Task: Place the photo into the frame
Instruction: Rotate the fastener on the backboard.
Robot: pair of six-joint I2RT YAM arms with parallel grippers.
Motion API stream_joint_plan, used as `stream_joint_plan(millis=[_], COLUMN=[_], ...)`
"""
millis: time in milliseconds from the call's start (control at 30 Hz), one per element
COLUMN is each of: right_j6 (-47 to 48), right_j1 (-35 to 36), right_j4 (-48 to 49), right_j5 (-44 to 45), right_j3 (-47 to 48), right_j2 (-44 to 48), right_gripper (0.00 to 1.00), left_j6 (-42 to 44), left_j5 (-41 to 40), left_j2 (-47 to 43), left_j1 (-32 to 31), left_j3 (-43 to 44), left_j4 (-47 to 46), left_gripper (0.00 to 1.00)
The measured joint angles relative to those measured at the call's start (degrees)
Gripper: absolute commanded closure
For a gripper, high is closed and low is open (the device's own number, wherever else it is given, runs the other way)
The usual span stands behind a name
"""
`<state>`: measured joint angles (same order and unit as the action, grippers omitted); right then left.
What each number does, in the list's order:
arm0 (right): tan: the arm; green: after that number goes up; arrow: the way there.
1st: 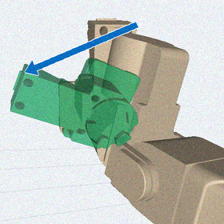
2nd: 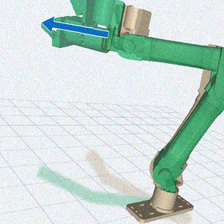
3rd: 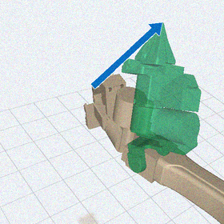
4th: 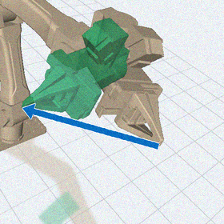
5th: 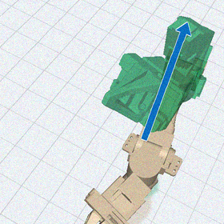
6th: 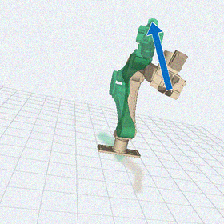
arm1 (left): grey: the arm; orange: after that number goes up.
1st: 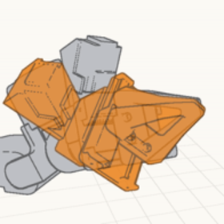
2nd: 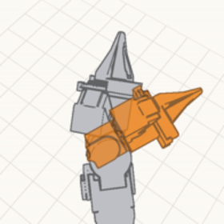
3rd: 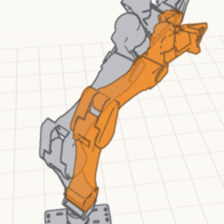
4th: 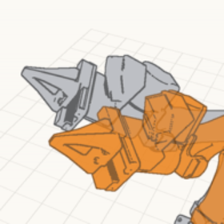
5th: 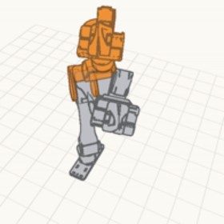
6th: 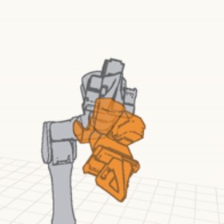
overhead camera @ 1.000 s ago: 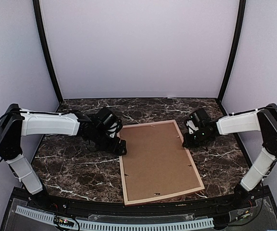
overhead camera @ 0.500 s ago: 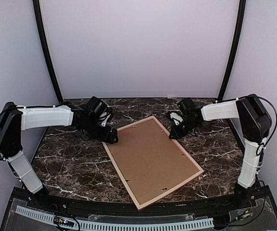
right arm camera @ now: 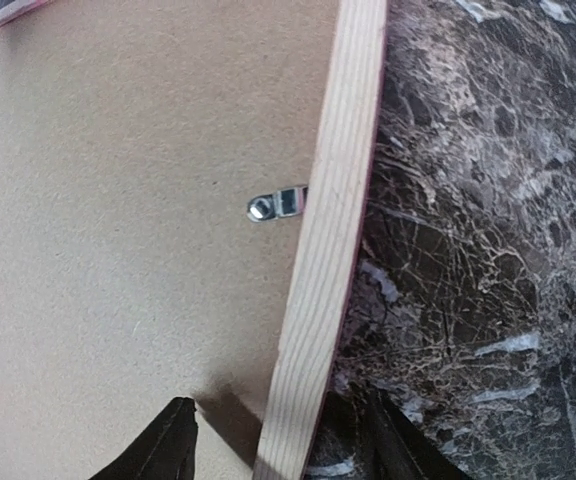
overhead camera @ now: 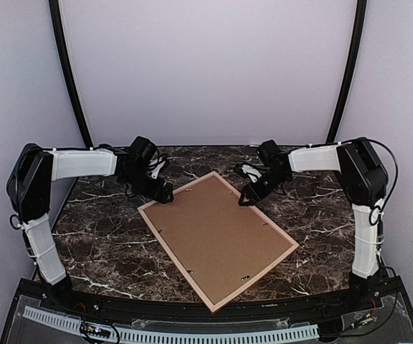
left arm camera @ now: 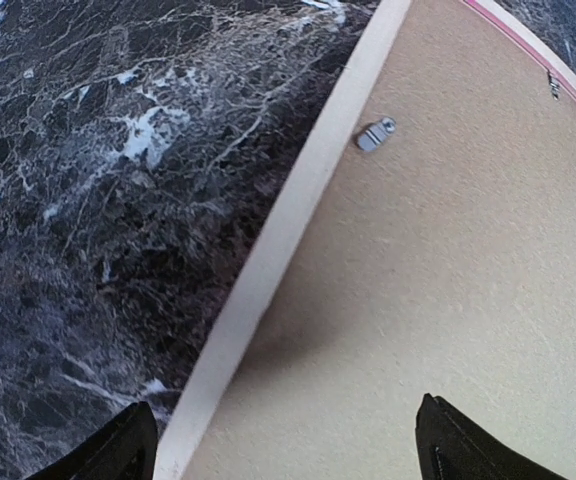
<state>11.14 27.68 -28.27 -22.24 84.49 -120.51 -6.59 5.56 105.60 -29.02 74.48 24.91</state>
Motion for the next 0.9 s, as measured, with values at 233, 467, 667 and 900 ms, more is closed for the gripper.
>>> stream_joint_plan(millis=[233, 467, 667, 900], right_j6=[-5.03, -12.2, -16.74, -19.85], right_j1=[-0.37, -0.37, -0.37, -0.37], right_j4=[1.97, 5.25, 5.55, 5.75], right_j5=[1.11, 4.28, 5.77, 5.86], right_j3=[-3.23, -14.64, -24.06, -28.65], right_j2=[5.81, 19.78, 27.39, 32.13], right_gripper=[0.24, 0.24, 0.26, 0.27], left_j6=[5.6, 10.38, 12.63, 13.51], left_j5=[1.51, 3.54, 5.22, 7.41], left_j2=[7.76, 14.64, 18.12, 19.58], left_j1=[2.51, 2.56, 2.56, 2.56], left_j3=[6.21, 12.35, 16.5, 18.21], left_j4=[-1.01, -1.44, -1.11, -0.98], left_gripper=[0.09, 0.2, 0.35, 0.54])
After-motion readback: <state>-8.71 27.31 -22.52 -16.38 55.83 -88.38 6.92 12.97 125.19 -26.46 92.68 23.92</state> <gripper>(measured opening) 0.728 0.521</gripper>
